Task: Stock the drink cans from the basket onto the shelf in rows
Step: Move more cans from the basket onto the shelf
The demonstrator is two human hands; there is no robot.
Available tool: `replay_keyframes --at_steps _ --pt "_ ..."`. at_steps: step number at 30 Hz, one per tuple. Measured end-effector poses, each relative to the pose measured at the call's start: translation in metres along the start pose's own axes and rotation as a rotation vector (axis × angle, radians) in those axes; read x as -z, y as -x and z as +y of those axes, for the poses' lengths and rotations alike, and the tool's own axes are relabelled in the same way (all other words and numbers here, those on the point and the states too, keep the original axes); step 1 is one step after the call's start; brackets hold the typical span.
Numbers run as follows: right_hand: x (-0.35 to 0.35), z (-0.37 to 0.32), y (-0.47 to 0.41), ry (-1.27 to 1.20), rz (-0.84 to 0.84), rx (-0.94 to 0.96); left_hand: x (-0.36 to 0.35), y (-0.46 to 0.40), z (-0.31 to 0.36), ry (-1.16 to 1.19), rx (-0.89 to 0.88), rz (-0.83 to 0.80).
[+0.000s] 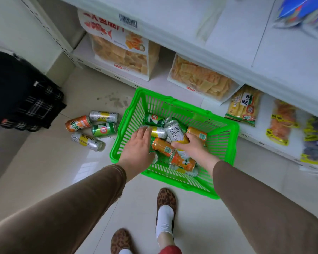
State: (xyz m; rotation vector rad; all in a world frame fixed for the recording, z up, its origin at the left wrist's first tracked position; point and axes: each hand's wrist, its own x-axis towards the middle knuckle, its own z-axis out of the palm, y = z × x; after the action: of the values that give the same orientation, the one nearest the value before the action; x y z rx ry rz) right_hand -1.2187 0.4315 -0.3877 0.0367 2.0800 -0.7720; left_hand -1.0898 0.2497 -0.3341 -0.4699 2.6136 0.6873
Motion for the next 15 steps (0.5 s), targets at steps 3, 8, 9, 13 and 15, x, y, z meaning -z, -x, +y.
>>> replay_keyframes --at_steps 3,8,9,13,15 --pt "0.033 -0.054 0.068 -0.149 0.026 0.073 0.070 0.031 0.026 0.030 -0.024 0.070" --pt "0.101 -0.165 0.212 -0.447 -0.018 0.282 0.216 0.098 0.078 0.001 -0.136 0.199" --pt "0.115 -0.188 0.242 -0.479 -0.015 0.329 0.246 0.112 0.088 0.000 -0.162 0.234" --pt "0.161 -0.272 0.344 -0.597 -0.015 0.442 0.354 0.160 0.126 -0.029 -0.240 0.360" --pt "0.180 -0.307 0.384 -0.669 -0.033 0.488 0.400 0.179 0.144 -0.013 -0.286 0.415"
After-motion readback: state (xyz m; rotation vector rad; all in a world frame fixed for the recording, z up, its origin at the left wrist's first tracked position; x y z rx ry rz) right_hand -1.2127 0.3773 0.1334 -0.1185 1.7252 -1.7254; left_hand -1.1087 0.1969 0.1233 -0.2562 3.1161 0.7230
